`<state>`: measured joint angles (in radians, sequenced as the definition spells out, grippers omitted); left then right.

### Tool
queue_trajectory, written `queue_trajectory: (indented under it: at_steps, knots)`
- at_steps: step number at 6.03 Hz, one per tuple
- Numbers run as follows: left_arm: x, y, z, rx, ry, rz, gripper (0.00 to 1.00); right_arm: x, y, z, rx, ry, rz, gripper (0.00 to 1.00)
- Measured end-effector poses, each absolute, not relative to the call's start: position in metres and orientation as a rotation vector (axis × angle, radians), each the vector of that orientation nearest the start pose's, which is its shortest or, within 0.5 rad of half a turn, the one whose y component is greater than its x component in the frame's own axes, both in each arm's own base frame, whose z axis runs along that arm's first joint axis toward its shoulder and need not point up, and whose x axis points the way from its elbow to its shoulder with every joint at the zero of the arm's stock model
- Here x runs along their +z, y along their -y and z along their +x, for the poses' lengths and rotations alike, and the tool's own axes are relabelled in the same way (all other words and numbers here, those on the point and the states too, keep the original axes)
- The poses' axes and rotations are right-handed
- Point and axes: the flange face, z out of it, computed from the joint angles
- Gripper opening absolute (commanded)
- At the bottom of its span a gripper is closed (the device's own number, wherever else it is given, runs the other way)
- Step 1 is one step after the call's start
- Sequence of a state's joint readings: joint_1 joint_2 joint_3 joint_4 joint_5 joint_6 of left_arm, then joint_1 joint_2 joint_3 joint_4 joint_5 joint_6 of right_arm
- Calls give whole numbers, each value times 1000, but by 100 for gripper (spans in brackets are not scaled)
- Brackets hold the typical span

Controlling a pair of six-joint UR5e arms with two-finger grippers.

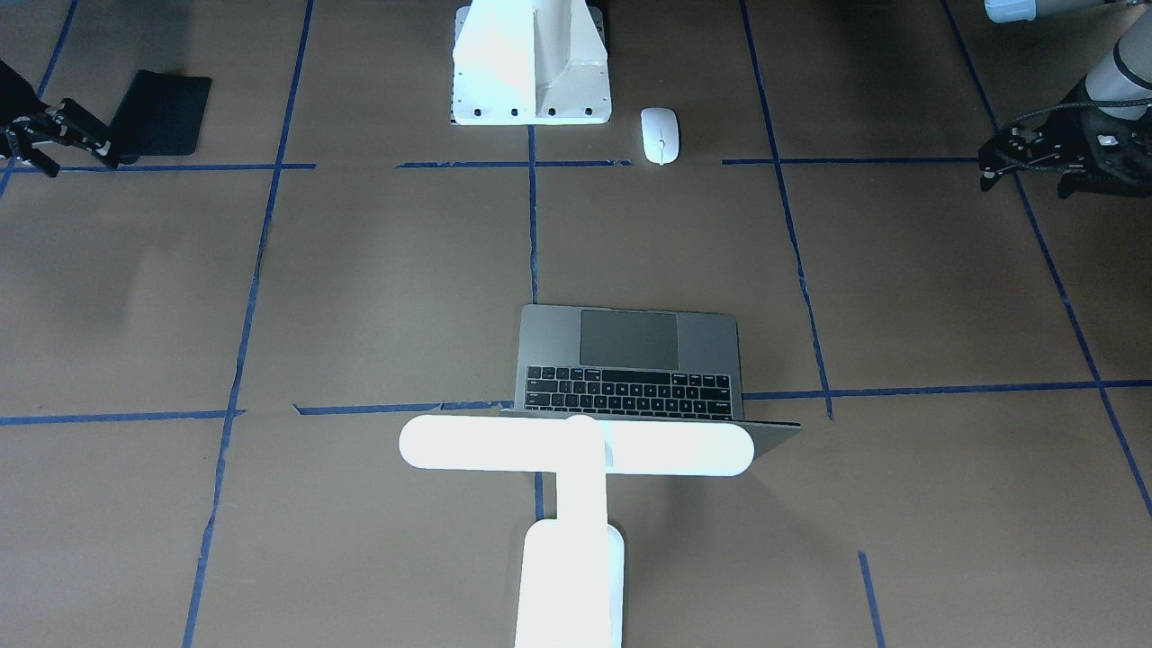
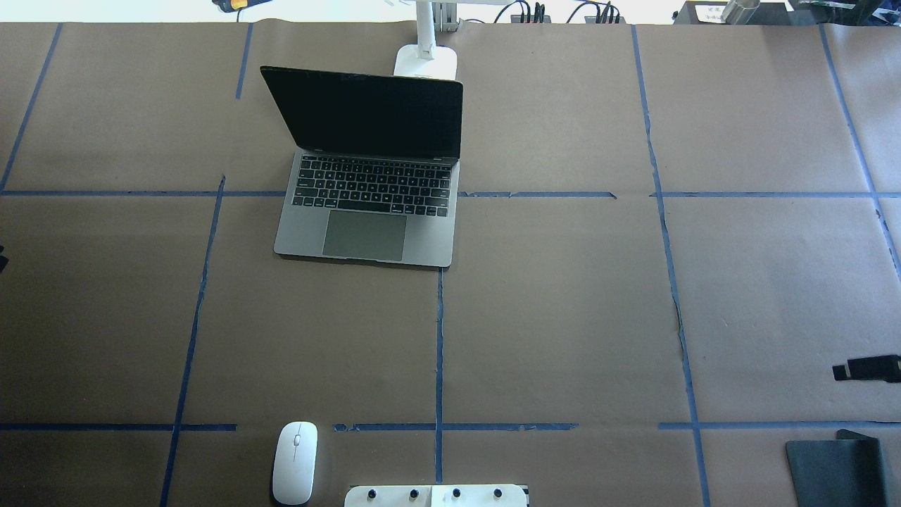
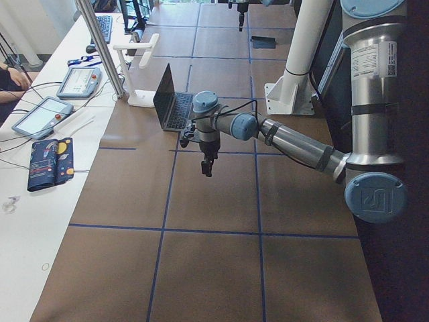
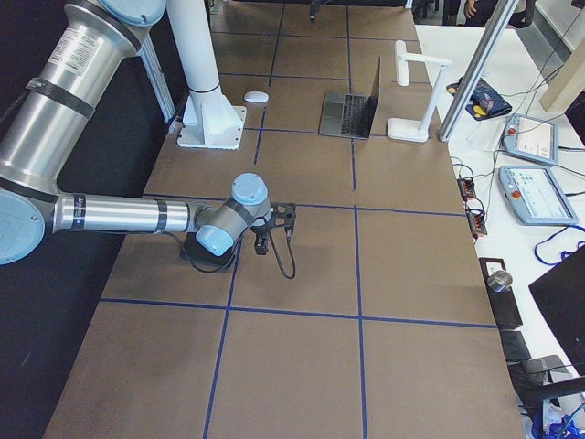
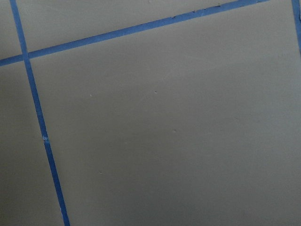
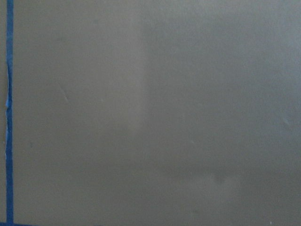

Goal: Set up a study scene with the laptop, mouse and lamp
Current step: 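Reach the right gripper to the black mouse pad and grasp it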

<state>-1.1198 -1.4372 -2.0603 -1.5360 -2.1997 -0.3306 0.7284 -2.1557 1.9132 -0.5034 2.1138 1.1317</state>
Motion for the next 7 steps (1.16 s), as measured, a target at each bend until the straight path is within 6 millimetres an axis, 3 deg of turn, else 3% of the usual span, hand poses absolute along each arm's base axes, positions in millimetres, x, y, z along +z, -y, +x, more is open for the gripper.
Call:
queue_trajectory:
  at_steps: [2,5,6,7]
  knots:
    - [510,417,120,224,-707,76,100,612,201,-142,26,943,-23,100]
    - [513,417,120,225,-710,80,100,646,178,-164,24,864,-23,99]
    - [513,417,120,225,-710,81,100,656,172,-170,10,847,-27,94]
    - [513,417,120,225,-710,80,100,662,168,-173,-4,835,-34,80]
